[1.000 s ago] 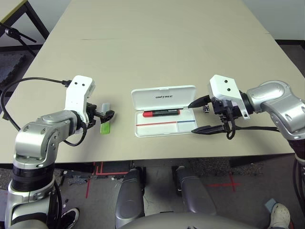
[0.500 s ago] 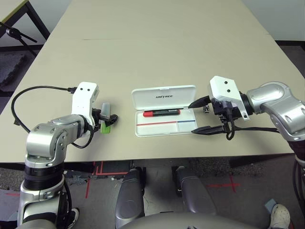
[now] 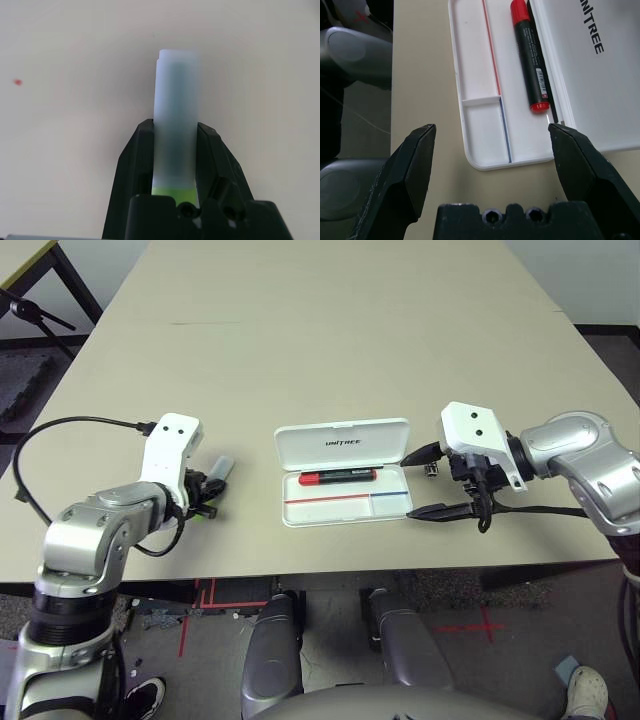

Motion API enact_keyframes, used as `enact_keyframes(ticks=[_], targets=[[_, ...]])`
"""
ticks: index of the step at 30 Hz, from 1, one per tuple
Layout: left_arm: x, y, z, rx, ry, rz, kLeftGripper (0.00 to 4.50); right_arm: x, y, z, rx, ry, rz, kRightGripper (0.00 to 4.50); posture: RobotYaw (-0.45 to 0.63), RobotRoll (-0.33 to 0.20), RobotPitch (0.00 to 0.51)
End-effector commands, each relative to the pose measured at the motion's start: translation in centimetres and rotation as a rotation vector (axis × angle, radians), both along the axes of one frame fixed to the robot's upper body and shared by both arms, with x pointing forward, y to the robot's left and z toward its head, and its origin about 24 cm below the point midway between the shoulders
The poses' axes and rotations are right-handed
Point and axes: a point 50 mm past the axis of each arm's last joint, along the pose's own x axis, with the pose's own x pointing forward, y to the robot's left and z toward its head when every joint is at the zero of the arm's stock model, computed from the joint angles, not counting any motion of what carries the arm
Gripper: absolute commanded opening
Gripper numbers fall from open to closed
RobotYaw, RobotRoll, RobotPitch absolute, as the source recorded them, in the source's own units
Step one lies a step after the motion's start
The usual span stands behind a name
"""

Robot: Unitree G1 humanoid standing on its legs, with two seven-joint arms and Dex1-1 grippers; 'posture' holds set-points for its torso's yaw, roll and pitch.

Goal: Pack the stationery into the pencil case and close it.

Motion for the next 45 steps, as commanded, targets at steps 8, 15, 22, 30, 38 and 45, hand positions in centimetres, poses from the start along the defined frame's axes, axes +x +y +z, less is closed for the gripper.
enact_keyframes(ticks=[8, 15, 22, 30, 38, 45], targets=[[-2.0, 0.0, 3.8, 0.047, -0.080, -0.433, 1.10, 0.2, -0.5, -0.4, -0.040, -0.002, -0.014, 4.50, -0.01, 0.000, 0.193], [-2.7, -5.1, 4.6, -0.090, -0.079, -0.773, 1.10, 0.5, -0.9, -0.2, -0.057, -0.019, -0.031, 4.50, -0.02, 0.000, 0.188], [-1.8, -8.6, 4.3, -0.111, -0.076, -0.924, 1.10, 0.3, -1.5, 0.1, -0.058, -0.011, -0.046, 4.50, -0.04, 0.000, 0.186], [-0.2, -11.4, 3.3, -0.078, -0.072, -1.017, 1.10, -0.6, -3.7, 0.6, -0.037, 0.013, -0.080, 4.50, -0.08, 0.000, 0.187], [0.9, -13.8, 2.0, -0.075, -0.055, -1.077, 1.10, -2.0, -5.7, 0.9, -0.023, 0.046, -0.135, 4.50, -0.13, 0.000, 0.195], [1.4, -14.3, 0.5, -0.022, -0.021, -1.094, 1.10, -2.6, -6.3, 0.6, -0.019, 0.057, -0.180, 4.50, -0.15, 0.000, 0.198]])
